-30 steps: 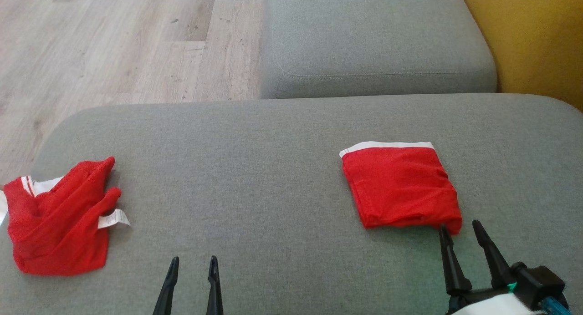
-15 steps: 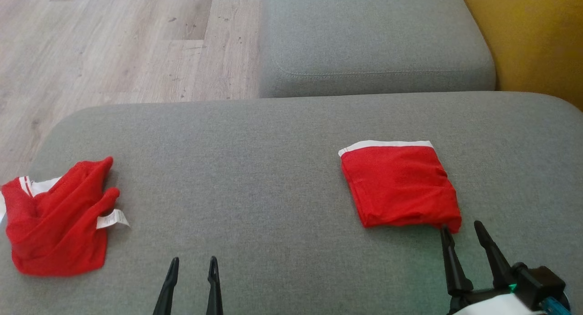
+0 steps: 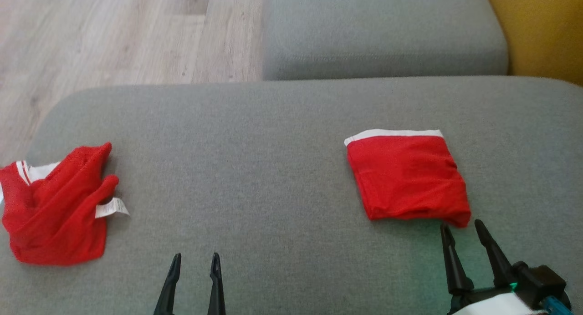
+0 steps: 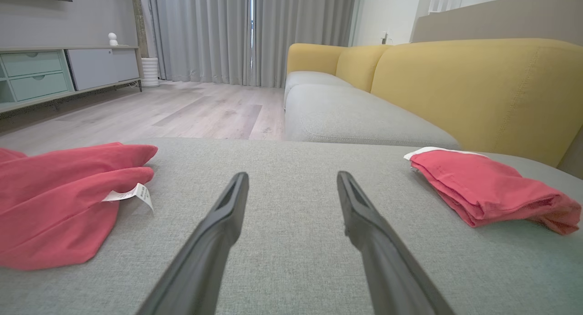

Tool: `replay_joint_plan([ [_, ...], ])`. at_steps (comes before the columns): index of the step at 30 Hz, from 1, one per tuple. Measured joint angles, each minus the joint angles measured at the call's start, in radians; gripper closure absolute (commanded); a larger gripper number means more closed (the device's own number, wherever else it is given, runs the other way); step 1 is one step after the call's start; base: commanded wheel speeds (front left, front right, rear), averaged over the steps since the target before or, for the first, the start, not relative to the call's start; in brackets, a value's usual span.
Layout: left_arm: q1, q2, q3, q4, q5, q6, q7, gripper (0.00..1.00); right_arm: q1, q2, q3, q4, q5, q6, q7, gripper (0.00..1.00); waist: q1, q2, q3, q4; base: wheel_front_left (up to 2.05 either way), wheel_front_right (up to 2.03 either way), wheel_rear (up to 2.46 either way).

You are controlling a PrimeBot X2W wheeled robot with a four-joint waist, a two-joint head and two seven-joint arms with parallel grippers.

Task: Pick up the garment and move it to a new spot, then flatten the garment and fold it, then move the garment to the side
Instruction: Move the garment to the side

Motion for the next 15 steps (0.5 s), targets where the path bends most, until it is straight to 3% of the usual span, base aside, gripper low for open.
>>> replay_joint_plan([
  [10,-0.099,-0.001,-0.032,-0.016,-0.015,0.002,0.000,0.00,-0.147,-0.070,-0.034,0.067,0.014,0.000,0.007,0.00,0.0001,0.0000,0.147,0.023,0.00,0.00,0.00],
  [15,-0.160,-0.001,-0.036,-0.021,-0.015,0.001,0.000,0.00,-0.291,-0.114,-0.108,0.142,0.089,0.000,0.131,0.00,0.0002,0.0000,0.224,0.031,0.00,0.00,0.00],
])
